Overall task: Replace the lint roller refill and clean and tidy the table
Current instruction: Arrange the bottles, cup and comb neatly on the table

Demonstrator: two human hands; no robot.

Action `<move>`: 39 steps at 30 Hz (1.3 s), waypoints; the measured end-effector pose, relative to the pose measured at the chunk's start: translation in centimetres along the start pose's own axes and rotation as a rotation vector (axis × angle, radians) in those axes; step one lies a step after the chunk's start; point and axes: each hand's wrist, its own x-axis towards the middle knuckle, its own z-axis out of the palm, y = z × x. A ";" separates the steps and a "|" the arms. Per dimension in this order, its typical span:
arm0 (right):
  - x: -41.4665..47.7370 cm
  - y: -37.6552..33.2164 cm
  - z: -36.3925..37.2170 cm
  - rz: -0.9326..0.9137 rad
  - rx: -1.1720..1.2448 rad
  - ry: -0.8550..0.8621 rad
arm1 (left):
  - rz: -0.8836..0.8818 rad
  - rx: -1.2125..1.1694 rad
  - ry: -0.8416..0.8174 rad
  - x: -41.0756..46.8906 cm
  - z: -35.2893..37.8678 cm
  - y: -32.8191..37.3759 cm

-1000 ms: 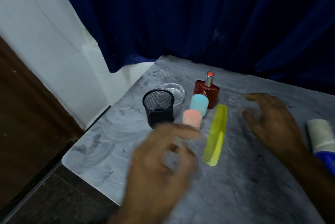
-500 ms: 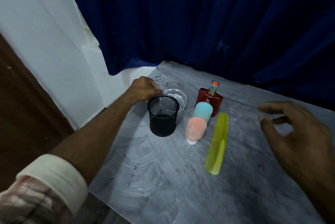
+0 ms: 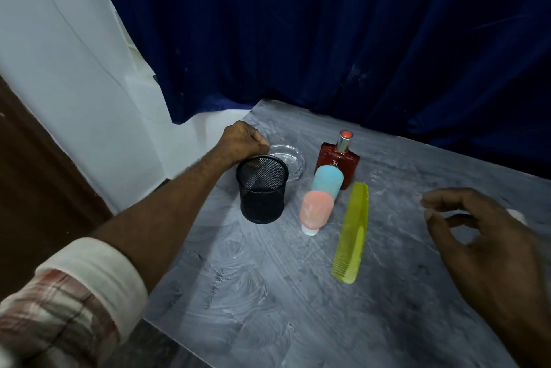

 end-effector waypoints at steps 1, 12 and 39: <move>-0.1 -0.1 0.2 -0.012 0.002 0.005 | -0.004 -0.012 -0.009 0.1 0.1 0.0; -0.9 -0.4 0.8 0.029 0.009 -0.026 | -0.023 -0.082 -0.052 0.7 0.4 -0.8; -8.2 6.8 -10.4 0.581 -0.340 0.061 | 0.306 -0.425 -0.625 -25.6 14.9 16.6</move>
